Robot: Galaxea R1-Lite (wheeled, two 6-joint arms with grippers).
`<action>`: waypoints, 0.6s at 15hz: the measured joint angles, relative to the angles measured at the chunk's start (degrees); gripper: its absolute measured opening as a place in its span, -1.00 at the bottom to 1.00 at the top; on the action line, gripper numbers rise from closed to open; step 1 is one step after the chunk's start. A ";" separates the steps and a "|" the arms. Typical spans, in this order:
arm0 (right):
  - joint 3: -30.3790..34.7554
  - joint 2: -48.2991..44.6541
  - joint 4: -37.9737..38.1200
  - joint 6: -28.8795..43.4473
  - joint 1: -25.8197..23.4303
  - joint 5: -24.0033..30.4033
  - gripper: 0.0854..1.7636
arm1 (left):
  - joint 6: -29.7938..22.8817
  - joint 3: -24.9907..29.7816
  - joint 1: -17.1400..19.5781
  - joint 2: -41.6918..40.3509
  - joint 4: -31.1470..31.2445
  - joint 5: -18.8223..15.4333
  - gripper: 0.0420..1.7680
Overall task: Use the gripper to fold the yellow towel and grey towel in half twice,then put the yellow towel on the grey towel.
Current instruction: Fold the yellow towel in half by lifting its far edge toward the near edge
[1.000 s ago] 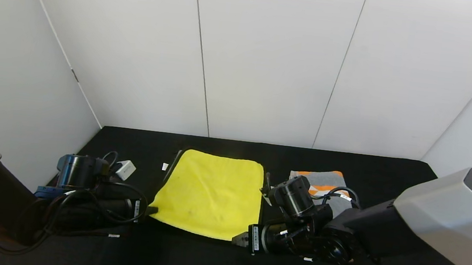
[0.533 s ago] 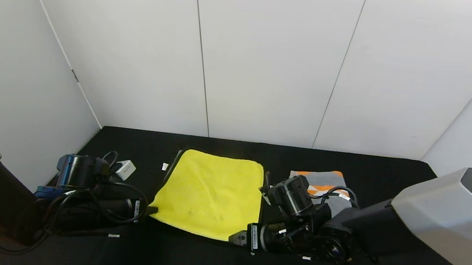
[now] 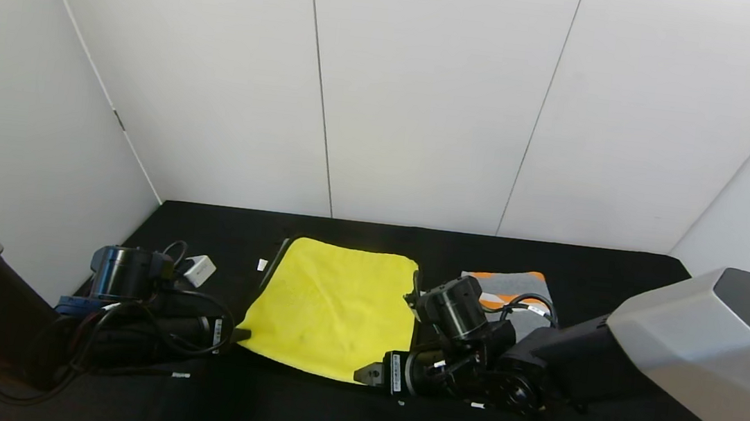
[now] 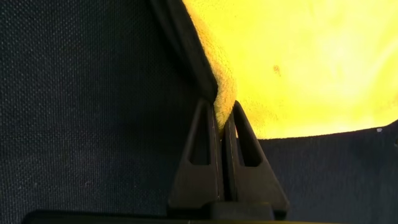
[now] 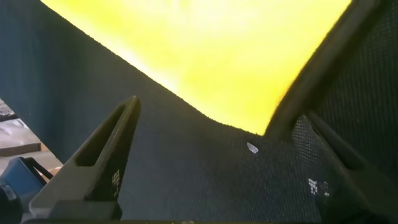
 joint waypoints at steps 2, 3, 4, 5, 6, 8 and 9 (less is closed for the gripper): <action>-0.09 0.10 0.02 0.00 -0.01 0.00 0.87 | 0.00 0.00 -0.01 0.05 0.00 0.00 -0.89; -0.09 0.11 0.06 -0.05 -0.06 0.00 0.81 | 0.01 0.02 -0.06 0.05 0.01 0.00 -0.89; -0.05 0.16 0.11 -0.05 -0.06 -0.02 0.60 | 0.01 0.05 -0.06 0.07 0.00 0.00 -0.89; -0.02 0.22 0.09 -0.02 -0.09 -0.02 0.42 | 0.00 0.07 -0.09 0.07 0.00 0.00 -0.89; -0.02 0.24 0.11 0.00 -0.06 -0.05 0.24 | 0.00 0.09 -0.09 0.09 0.01 0.00 -0.89; -0.02 0.27 0.09 0.00 -0.06 -0.02 -0.03 | 0.00 0.09 -0.09 0.09 0.00 0.00 -0.89; -0.02 0.27 0.09 0.02 -0.06 0.00 -0.15 | 0.00 0.09 -0.09 0.09 0.00 -0.04 -0.89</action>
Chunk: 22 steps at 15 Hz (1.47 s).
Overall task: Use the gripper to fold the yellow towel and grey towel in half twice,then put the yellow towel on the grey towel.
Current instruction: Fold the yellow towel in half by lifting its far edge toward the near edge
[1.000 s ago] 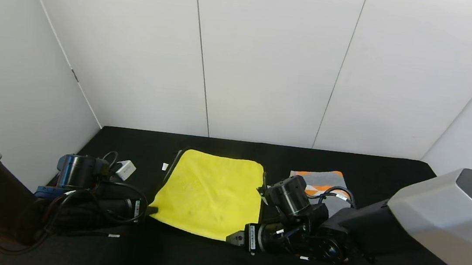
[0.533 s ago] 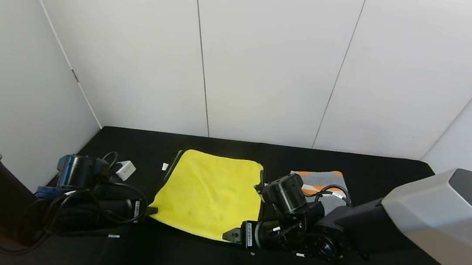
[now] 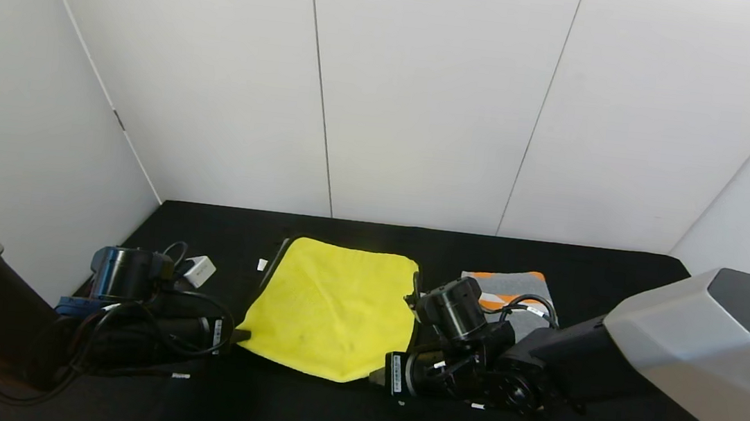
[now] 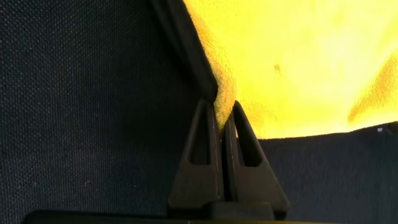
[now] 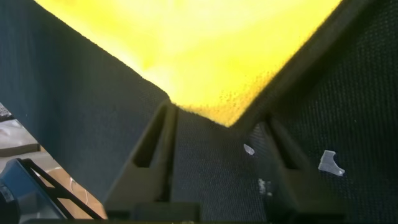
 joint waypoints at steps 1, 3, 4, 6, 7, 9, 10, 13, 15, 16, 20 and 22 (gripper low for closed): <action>0.00 0.00 -0.04 0.00 0.00 -0.02 -0.37 | 0.00 0.00 0.00 0.00 0.01 -0.02 -0.89; 0.05 0.00 -0.02 0.00 0.00 -0.05 -0.97 | 0.00 0.00 0.00 0.00 0.01 -0.05 -0.89; 0.05 0.00 -0.04 0.00 0.00 0.00 -0.97 | 0.00 0.00 0.00 0.00 0.00 -0.05 -0.89; 0.13 0.00 -0.04 0.00 0.00 -0.02 -0.97 | 0.00 0.02 0.00 0.00 0.01 -0.07 -0.89; 0.16 0.00 -0.04 0.00 0.00 0.00 -0.97 | 0.00 0.05 0.00 0.00 0.01 -0.05 -0.89; 0.16 -0.02 -0.04 -0.02 0.00 0.00 -0.97 | 0.00 0.10 0.00 0.00 0.01 -0.05 -0.89; 0.33 -0.16 -0.04 -0.02 0.00 -0.02 -0.97 | 0.00 0.10 -0.02 0.00 0.01 -0.05 -0.89; 0.83 -1.22 -0.04 -0.11 -0.06 -0.02 -0.97 | 0.00 0.10 -0.02 -0.09 0.00 -0.05 -0.89; 1.40 -2.26 -0.06 -0.11 0.06 -0.02 -0.97 | 0.00 0.22 -0.04 -0.52 0.01 0.01 -0.89; 1.73 -2.71 -0.04 -0.11 0.22 -0.02 -0.97 | 0.04 0.35 -0.06 -0.91 0.06 0.01 -0.89; 3.67 -4.80 -0.15 -0.11 0.35 0.04 -0.97 | 0.00 1.40 -0.88 -3.62 0.15 0.15 -0.89; 4.85 -6.21 -0.26 -0.18 0.83 0.09 -0.97 | -0.07 2.11 -1.40 -5.38 0.20 0.22 -0.89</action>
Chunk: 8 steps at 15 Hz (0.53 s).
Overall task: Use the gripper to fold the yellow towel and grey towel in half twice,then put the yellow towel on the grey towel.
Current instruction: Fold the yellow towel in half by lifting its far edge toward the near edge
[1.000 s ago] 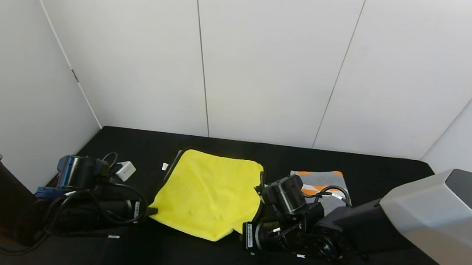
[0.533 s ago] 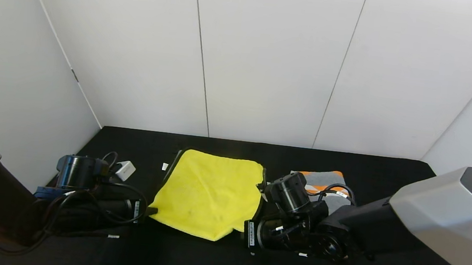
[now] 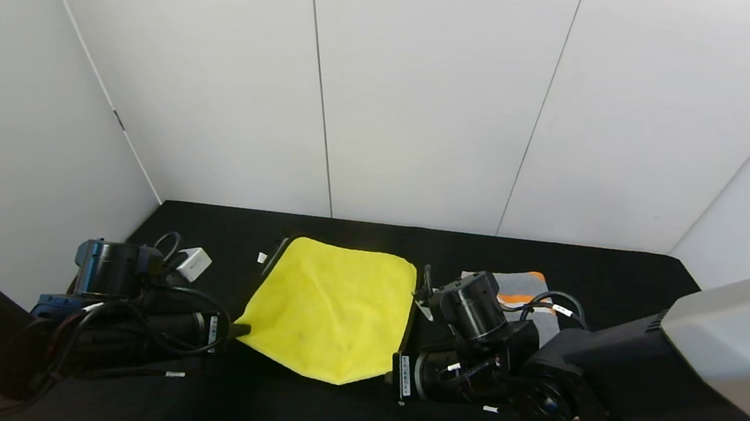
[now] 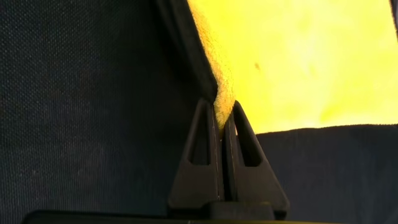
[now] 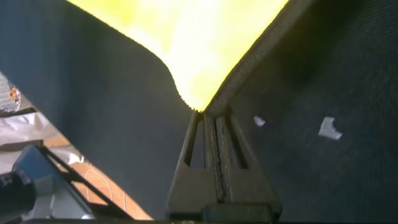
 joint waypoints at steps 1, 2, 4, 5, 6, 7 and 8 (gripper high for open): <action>0.50 -0.72 -0.05 0.02 0.38 0.02 -0.97 | -0.02 0.50 -0.22 -0.91 0.00 0.00 -0.89; 1.10 -1.49 -0.07 0.02 0.83 0.00 -0.97 | -0.09 1.02 -0.39 -1.71 0.00 0.00 -0.89; 2.40 -2.95 -0.10 0.00 1.55 -0.07 -0.97 | -0.04 2.32 -0.56 -3.23 0.02 0.01 -0.89; 3.28 -3.89 -0.22 0.00 1.87 -0.05 -0.97 | -0.04 2.99 -0.61 -3.93 -0.05 0.01 -0.89; 4.27 -4.77 -0.27 0.00 2.10 -0.05 -0.97 | -0.02 3.64 -0.63 -4.61 -0.07 0.01 -0.89; 5.18 -5.64 -0.32 0.00 2.34 -0.07 -0.97 | -0.02 4.30 -0.63 -5.30 -0.09 0.04 -0.89; 6.08 -6.50 -0.33 0.02 2.50 -0.09 -0.97 | -0.02 4.83 -0.61 -5.90 -0.07 0.04 -0.89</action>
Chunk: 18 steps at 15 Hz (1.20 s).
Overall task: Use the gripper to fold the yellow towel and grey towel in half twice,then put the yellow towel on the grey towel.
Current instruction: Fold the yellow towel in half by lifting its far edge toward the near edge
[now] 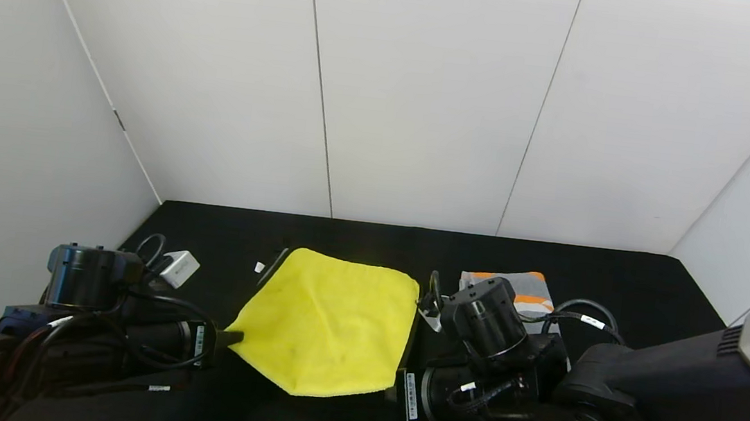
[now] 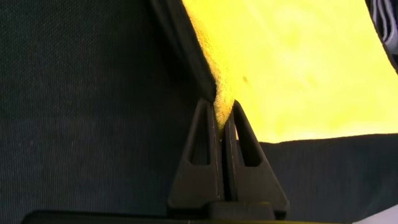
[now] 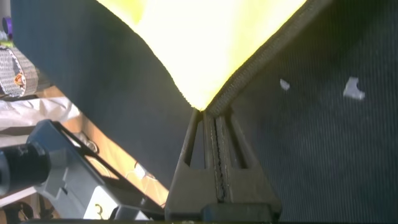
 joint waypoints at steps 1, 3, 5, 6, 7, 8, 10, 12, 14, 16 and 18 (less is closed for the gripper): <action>0.54 -0.66 0.00 0.02 0.11 0.01 -0.97 | -0.01 0.37 0.02 -0.52 0.00 0.02 -0.89; 0.83 -1.46 -0.09 0.09 0.09 0.00 -0.97 | -0.09 0.41 0.09 -1.19 0.07 0.05 -0.89; 0.30 -1.82 -0.27 0.17 -0.18 0.06 -0.97 | -0.06 -0.57 0.20 -1.22 0.29 0.05 -0.89; -0.16 -1.85 -0.27 0.22 -0.46 0.11 -0.97 | -0.10 -1.46 0.24 -1.08 0.55 0.05 -0.89; -0.62 -1.85 -0.24 0.24 -0.77 0.20 -0.97 | -0.12 -2.50 0.33 -0.83 0.77 0.07 -0.89; -1.10 -1.83 -0.27 0.30 -1.23 0.26 -0.97 | -0.15 -3.83 0.39 -0.41 0.96 0.11 -0.89; -2.19 -1.55 -0.22 0.30 -2.26 0.41 -0.97 | -0.10 -6.75 0.57 0.68 2.23 0.20 -0.89; -3.39 -1.07 -0.24 0.30 -3.77 0.52 -0.97 | -0.09 -10.06 0.85 2.17 3.96 0.22 -0.89; -4.62 -0.50 -0.18 0.24 -5.14 0.65 -0.97 | -0.09 -13.28 1.29 3.96 4.60 0.22 -0.89; -6.17 0.16 -0.16 0.09 -6.36 0.69 -0.97 | -0.01 -16.51 1.57 5.73 5.78 0.22 -0.89; -7.83 1.16 -0.11 0.06 -7.13 0.69 -0.97 | 0.02 -19.76 1.62 7.57 6.44 0.20 -0.89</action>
